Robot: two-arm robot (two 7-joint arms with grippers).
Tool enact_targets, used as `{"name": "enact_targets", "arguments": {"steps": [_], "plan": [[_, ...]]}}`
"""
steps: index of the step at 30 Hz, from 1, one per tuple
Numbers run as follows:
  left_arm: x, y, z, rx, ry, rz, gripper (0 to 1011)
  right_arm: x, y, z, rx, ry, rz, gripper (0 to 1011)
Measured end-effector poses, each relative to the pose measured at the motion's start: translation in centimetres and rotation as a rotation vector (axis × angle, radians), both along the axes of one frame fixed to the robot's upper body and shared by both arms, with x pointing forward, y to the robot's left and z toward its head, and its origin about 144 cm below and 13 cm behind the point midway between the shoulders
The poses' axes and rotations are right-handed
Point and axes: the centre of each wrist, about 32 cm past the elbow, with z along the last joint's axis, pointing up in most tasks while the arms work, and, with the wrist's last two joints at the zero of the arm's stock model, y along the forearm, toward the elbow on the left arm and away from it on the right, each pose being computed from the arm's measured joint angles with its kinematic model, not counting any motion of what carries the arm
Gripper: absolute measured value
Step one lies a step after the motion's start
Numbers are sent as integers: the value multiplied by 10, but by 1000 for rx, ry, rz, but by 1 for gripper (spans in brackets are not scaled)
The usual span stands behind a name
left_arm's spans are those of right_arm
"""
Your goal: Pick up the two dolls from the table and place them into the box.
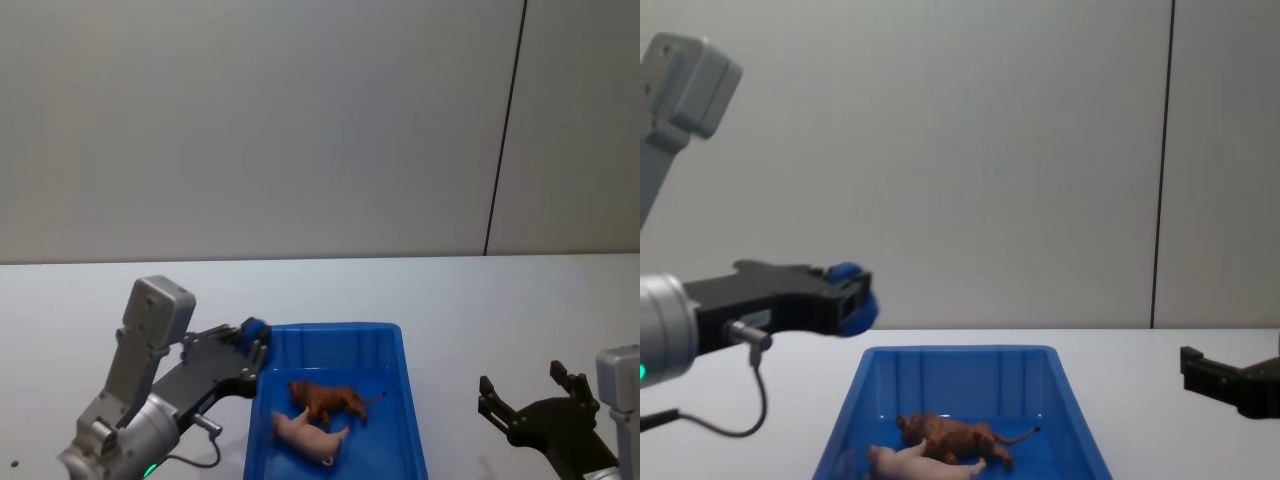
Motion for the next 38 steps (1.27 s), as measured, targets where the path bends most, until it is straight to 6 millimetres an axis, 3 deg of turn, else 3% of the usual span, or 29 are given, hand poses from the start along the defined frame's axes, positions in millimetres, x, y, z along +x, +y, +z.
{"name": "enact_targets", "arguments": {"steps": [4,27,31,38], "plan": [[5,-4,4,-10,-14,-55,178,0,0,0,0,0,0,1001],[27,-26,13,-32,-30,-303,921,0,0,0,0,0,0,1001],[28,-28,13,-33,-30,-316,1001,0,0,0,0,0,0,1001],[30,-29,14,-34,-30,-332,1001,0,0,0,0,0,0,1001]]}}
